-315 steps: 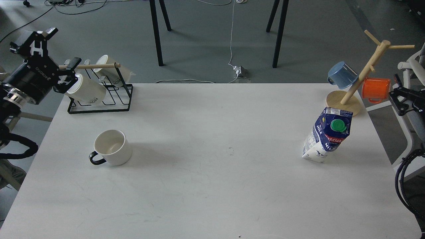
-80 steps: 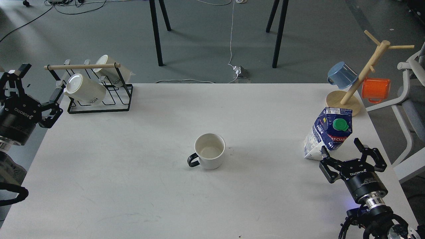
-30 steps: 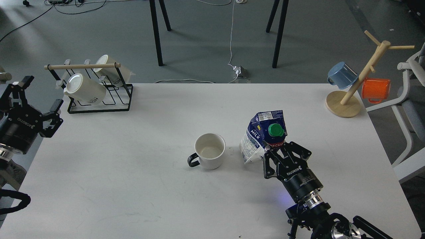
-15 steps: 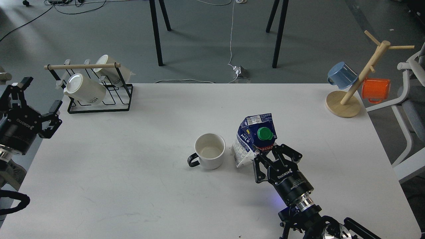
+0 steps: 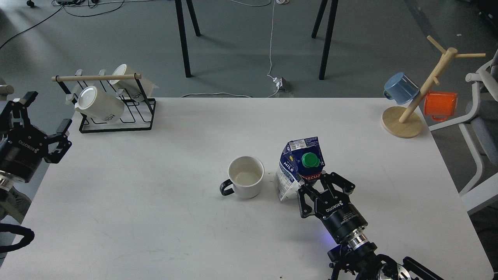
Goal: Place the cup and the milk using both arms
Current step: 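Release the carton beside the mug and pull the right gripper back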
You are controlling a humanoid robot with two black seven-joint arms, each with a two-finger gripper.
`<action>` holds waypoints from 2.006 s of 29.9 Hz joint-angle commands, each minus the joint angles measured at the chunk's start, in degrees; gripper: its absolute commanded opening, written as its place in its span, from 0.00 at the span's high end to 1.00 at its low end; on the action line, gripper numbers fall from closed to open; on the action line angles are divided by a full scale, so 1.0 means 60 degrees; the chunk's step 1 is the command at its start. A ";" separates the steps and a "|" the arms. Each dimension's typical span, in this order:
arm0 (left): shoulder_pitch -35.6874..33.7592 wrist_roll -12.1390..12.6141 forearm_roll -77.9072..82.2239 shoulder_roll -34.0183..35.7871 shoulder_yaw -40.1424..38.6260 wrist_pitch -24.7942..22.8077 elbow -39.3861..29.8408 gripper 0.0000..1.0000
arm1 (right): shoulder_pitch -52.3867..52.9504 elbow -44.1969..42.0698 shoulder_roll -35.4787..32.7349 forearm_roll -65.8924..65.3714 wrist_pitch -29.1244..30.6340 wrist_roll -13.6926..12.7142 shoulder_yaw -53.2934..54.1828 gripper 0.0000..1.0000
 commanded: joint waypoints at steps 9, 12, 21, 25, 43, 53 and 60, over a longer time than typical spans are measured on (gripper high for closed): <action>0.0000 0.0000 -0.0001 -0.0015 0.0000 0.0000 -0.0012 0.01 | -0.0015 -0.0002 -0.0015 0.0001 0.0000 0.0000 -0.0043 0.48; 0.0000 0.0000 -0.0001 -0.0015 0.0000 0.0000 -0.0012 0.01 | -0.0015 -0.0002 -0.0030 0.0001 0.0000 0.0000 -0.0043 0.42; 0.0029 0.0000 -0.0001 -0.0015 0.0000 0.0000 0.0003 0.01 | -0.0132 0.0086 -0.0073 -0.0029 0.0000 -0.0015 -0.0072 0.01; 0.0044 0.0000 -0.0001 -0.0015 0.0000 0.0000 -0.0012 0.01 | -0.0293 0.0130 -0.0103 -0.0043 0.0000 -0.0058 -0.0145 0.00; 0.0103 0.0000 -0.0001 -0.0015 0.0000 0.0000 -0.0012 0.01 | -0.1288 0.0802 -0.0849 -0.0087 0.0000 -0.0146 -0.0585 0.01; 0.0103 0.0000 -0.0001 0.0000 0.0000 0.0000 -0.0012 0.01 | -0.2797 0.1976 -0.3397 0.0102 0.0000 0.0000 0.1358 0.01; 0.0059 0.0000 -0.0016 0.0029 0.0000 0.0000 -0.0056 0.01 | -0.2508 0.1450 -0.3823 0.0059 0.0000 -0.0029 0.4642 0.01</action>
